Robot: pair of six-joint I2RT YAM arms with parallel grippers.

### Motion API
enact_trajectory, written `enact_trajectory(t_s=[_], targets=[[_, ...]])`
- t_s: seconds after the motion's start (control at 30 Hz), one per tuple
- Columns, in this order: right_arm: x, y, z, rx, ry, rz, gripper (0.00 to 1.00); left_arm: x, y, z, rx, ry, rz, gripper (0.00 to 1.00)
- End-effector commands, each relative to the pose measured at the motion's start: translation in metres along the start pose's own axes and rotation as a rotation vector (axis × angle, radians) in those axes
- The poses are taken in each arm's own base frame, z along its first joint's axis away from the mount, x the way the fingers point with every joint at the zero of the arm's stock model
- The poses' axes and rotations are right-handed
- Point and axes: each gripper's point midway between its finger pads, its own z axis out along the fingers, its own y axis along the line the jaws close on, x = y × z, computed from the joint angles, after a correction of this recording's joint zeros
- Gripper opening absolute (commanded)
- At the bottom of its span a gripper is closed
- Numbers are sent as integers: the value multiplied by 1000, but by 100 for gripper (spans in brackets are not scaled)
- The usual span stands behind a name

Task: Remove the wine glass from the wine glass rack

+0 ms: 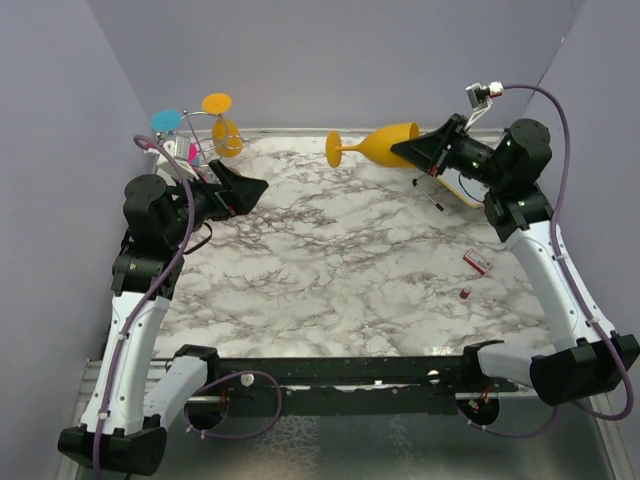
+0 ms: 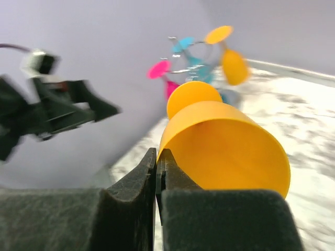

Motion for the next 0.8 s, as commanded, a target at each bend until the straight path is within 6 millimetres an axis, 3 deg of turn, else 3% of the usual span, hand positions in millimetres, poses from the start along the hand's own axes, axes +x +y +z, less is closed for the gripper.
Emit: enact_trajectory(t_s=[0.0,0.1,0.2,0.37,0.4,0.6,0.77], targets=[[57,-103,-11,413,282,-64,1,15,54,-20,-275,54,213,100],[72,-126,-1,531,383,-96,1,11,64,-23,-326,31,252,100],[87,-142,16,636,461,-167,1,19,72,-18,-323,47,273,100],[105,-186,29,871,604,-287,1,47,74,-4,-232,102,292,100],[104,-209,28,997,670,-360,1,64,82,1,-214,127,303,100],[105,-238,41,1045,784,-417,1,89,93,8,-186,156,327,100],[113,-249,61,996,819,-419,1,96,88,10,-144,168,336,100]])
